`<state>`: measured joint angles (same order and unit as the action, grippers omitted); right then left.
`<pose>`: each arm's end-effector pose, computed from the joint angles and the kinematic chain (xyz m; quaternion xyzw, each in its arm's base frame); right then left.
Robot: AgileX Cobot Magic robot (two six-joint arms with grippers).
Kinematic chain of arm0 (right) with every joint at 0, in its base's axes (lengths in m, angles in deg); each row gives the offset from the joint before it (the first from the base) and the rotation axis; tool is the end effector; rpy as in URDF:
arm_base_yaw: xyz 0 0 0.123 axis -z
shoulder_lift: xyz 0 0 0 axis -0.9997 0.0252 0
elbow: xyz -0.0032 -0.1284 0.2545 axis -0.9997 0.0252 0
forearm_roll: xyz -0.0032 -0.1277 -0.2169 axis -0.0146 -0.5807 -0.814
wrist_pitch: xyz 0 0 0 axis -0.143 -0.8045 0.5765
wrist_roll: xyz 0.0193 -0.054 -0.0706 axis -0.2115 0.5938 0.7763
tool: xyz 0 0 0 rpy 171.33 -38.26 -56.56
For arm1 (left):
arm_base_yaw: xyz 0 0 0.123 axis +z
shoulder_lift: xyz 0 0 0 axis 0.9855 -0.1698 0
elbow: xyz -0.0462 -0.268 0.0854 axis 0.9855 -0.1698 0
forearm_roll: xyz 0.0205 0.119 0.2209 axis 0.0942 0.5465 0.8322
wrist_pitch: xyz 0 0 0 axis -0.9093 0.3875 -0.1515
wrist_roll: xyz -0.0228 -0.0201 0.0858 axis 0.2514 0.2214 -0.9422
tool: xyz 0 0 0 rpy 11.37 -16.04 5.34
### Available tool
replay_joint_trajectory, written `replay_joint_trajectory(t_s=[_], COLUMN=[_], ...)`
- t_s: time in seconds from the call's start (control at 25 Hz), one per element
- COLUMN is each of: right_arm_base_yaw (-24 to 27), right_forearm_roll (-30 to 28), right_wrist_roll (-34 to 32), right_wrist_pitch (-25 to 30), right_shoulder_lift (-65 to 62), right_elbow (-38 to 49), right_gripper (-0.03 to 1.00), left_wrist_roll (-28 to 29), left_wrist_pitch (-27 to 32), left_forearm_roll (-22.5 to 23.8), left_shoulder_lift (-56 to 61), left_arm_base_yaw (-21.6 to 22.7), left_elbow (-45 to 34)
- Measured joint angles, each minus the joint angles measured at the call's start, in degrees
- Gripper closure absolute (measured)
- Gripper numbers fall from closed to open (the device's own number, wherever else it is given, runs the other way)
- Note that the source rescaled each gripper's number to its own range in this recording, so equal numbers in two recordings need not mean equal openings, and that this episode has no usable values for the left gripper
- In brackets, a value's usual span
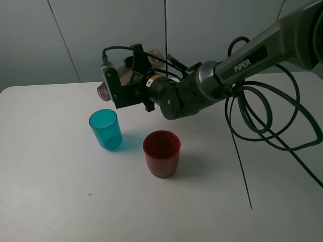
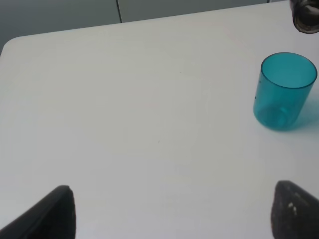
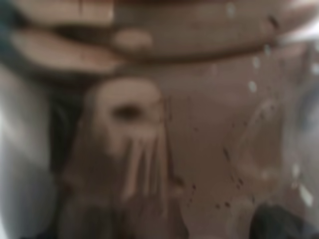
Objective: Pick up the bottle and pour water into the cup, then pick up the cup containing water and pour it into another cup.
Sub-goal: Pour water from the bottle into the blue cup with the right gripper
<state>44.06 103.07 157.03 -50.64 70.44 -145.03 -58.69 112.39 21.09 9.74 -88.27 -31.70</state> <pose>0.3399 0.3072 0.1251 -0.6889 0.3918 -0.2899 0.5365 -0.0065 0.0083 0.2787 0.0379 0.8544 -0.0027 0.5182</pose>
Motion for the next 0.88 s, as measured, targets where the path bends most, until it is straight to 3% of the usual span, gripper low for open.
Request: replay_joint_trajectory(t_s=[0.88], right_arm_base_yaw=[0.99], right_forearm_roll=[-4.71], right_wrist_roll=[0.5], right_wrist_pitch=[-1.19], right_shoulder_lift=[0.0], right_elbow=[0.0], right_gripper=[0.97], left_wrist_roll=[0.0], left_wrist_pitch=[0.0], left_forearm_roll=[0.0], left_shoulder_lift=[0.0], left_arm_base_yaw=[0.0], left_elbow=[0.0])
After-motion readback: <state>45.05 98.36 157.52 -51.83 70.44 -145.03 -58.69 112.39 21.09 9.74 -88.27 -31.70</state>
